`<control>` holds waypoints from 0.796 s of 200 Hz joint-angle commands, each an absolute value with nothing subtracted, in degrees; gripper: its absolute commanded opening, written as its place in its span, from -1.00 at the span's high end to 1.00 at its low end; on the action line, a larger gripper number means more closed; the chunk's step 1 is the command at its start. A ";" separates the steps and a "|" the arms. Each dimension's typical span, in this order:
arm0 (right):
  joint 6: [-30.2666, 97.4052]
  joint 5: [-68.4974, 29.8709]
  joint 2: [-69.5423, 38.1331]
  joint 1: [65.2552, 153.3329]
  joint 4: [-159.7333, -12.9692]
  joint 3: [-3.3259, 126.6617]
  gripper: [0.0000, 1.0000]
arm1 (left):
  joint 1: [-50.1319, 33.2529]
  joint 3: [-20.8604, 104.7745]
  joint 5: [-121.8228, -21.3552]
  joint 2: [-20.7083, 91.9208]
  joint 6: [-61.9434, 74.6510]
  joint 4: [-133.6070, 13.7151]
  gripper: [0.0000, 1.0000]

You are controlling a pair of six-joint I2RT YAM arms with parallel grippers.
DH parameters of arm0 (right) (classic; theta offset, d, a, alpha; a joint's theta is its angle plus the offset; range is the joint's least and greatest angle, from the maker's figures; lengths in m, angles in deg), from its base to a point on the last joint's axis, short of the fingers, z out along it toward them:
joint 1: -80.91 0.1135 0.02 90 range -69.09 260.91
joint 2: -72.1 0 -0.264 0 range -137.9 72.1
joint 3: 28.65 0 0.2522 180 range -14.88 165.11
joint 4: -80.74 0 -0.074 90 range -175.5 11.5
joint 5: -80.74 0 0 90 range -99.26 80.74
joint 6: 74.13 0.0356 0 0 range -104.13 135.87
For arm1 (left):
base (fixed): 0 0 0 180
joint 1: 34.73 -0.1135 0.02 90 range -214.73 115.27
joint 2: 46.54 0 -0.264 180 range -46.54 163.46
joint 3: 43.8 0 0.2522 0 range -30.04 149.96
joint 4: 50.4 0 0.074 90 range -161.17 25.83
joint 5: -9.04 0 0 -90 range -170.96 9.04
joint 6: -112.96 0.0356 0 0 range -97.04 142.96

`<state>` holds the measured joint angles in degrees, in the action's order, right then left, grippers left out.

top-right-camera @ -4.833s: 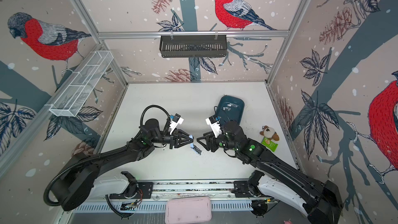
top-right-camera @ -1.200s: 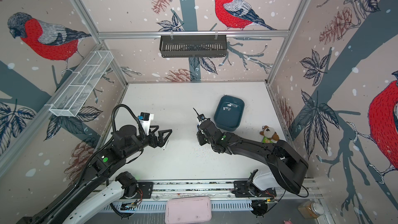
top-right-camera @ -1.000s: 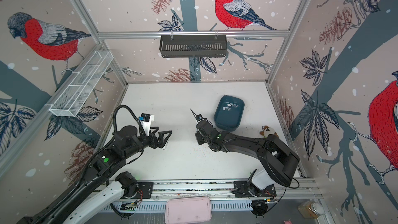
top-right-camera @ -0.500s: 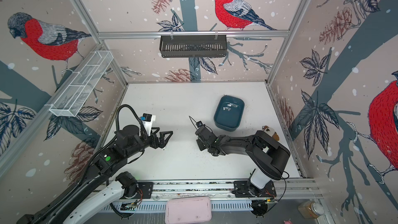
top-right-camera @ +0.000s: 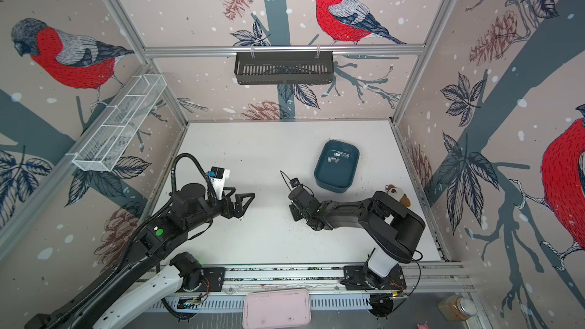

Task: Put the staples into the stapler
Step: 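Lower the open stapler onto the table with the right gripper and release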

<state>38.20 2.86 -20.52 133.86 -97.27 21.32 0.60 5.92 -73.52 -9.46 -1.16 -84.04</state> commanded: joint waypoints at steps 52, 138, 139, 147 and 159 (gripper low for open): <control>38.03 3.04 -18.71 133.54 -96.93 19.83 0.28 | 0.25 5.78 -72.28 -9.50 -0.84 -82.34 -0.97; 39.75 3.84 -13.40 133.65 -96.22 18.10 -0.30 | -0.80 5.74 -70.68 -9.53 -0.39 -81.85 -0.98; 39.76 3.88 -13.32 133.69 -96.22 18.04 -0.30 | -0.80 5.73 -70.68 -9.53 -0.40 -81.80 -0.97; 39.86 3.89 -12.63 133.78 -95.99 17.83 -0.34 | -0.87 5.71 -70.58 -9.60 -0.42 -81.83 -0.97; 40.10 3.88 -11.42 133.86 -95.46 17.68 -0.38 | -0.98 5.68 -70.50 -9.62 -0.37 -81.74 -0.97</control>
<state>38.83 2.95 -13.20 133.64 -96.09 17.98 -0.69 5.77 -71.68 -9.52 -1.05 -83.80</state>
